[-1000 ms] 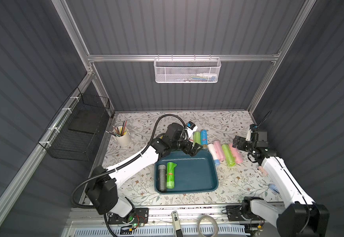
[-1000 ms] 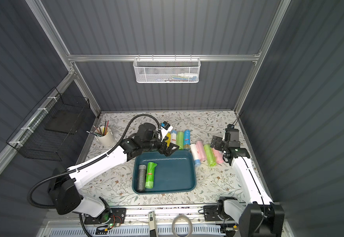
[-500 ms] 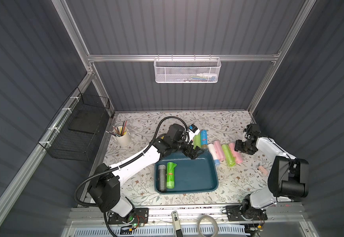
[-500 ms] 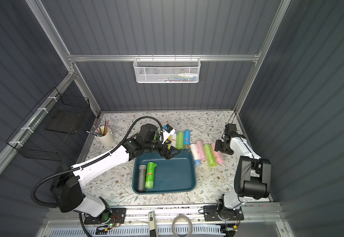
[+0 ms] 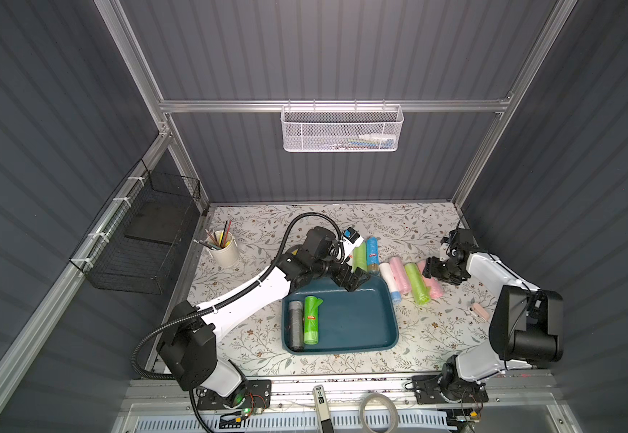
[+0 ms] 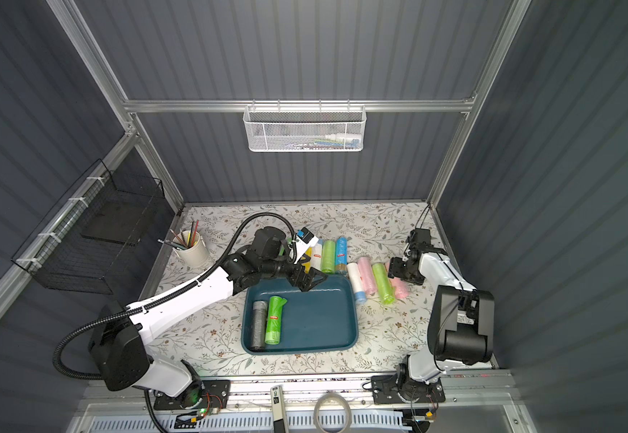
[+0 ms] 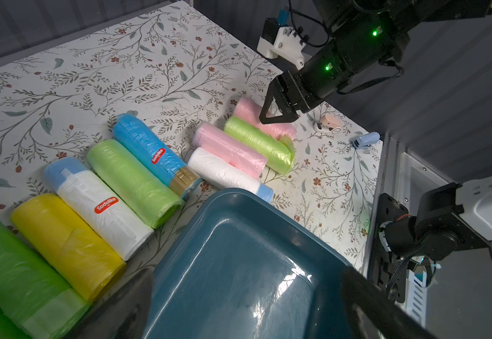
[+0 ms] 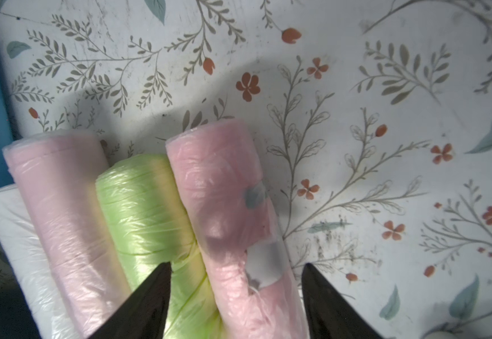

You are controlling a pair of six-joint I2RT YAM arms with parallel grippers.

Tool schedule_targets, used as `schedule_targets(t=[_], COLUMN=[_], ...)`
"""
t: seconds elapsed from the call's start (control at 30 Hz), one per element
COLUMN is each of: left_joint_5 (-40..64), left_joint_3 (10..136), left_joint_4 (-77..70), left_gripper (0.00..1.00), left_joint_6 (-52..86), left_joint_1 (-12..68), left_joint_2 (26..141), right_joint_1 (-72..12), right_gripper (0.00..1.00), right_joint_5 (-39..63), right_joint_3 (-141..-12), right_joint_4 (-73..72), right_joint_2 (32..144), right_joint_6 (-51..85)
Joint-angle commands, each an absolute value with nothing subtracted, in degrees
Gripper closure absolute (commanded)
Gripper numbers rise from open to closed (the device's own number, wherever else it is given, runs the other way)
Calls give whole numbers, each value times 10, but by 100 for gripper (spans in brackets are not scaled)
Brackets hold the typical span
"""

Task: Put the roll of trash bags into the storage box
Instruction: Pick up the roll of trash bags from the center of the board.

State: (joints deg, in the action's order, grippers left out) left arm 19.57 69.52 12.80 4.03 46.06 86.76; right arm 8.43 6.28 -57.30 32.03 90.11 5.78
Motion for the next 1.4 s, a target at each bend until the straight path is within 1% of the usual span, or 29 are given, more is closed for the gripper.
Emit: schedule_targets(t=[0.0,0.2,0.37,0.5,0.6,0.7,0.77,0.93,1.03,1.1,1.2,1.27,1.37], left_joint_5=[208,207,206,213,214,177,161,149,121,97,60,59,83], left_joint_3=[683,680,679,679,682,685,691,696,706,724,766,784,762], left_joint_4=[129,128,130,130,132,144,155,157,175,204,275,310,301], left_gripper=[0,0,0,0,0,0,0,0,0,0,0,0,0], left_joint_6=[36,40,42,45,47,49,47,54,60,62,85,107,142], left_joint_1=[461,461,461,461,461,461,461,461,461,461,461,461,461], left_joint_2=[856,849,849,852,852,852,856,864,873,887,915,922,893], right_joint_1=[81,79,81,83,84,84,84,82,79,77,65,41,-8], right_gripper=[30,33,33,41,43,50,55,59,61,61,61,61,60], right_joint_5=[63,51,42,25,26,20,7,-21,-32,-17,39,71,95], right_joint_3=[-571,-585,-596,-610,-617,-618,-614,-607,-610,-610,-603,-600,-596], right_joint_4=[320,325,323,330,330,329,329,336,352,362,372,384,402], right_joint_2=[915,947,965,989,1000,995,984,925,882,848,800,765,710], right_joint_6=[67,65,68,67,68,68,69,63,62,65,81,90,107])
